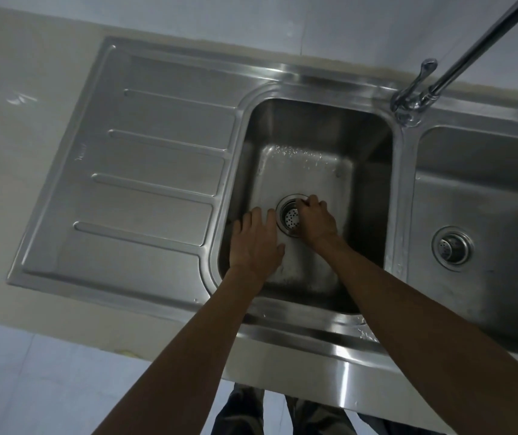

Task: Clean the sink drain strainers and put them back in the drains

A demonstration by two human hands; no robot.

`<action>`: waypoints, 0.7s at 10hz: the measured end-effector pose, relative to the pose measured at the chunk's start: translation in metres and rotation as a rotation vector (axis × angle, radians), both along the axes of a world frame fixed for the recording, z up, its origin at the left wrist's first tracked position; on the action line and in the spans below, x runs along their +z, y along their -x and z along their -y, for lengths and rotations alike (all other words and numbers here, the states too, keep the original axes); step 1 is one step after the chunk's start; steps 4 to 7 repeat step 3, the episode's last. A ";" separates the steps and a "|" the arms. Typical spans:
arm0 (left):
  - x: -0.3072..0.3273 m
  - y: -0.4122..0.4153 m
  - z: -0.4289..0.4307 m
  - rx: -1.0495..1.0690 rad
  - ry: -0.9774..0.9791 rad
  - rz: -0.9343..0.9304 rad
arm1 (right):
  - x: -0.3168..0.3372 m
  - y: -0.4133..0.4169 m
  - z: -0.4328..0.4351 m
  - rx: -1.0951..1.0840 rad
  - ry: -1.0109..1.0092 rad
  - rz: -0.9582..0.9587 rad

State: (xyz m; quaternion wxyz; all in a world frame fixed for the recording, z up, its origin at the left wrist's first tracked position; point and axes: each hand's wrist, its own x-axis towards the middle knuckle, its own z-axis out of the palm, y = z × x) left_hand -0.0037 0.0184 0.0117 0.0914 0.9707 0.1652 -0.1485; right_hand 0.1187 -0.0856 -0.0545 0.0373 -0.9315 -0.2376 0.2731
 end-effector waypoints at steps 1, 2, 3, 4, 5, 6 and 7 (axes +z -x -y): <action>-0.003 0.001 0.000 0.002 -0.008 0.008 | -0.002 0.001 0.000 -0.008 0.008 0.005; 0.004 0.004 -0.002 -0.015 -0.010 0.015 | 0.003 0.005 0.001 -0.015 0.003 0.011; 0.006 0.004 -0.002 -0.025 -0.020 0.010 | 0.007 0.005 0.001 -0.036 -0.005 0.050; 0.006 0.004 -0.002 -0.025 -0.020 0.010 | 0.007 0.005 0.001 -0.036 -0.005 0.050; 0.006 0.004 -0.002 -0.025 -0.020 0.010 | 0.007 0.005 0.001 -0.036 -0.005 0.050; 0.006 0.004 -0.002 -0.025 -0.020 0.010 | 0.007 0.005 0.001 -0.036 -0.005 0.050; 0.006 0.004 -0.002 -0.025 -0.020 0.010 | 0.007 0.005 0.001 -0.036 -0.005 0.050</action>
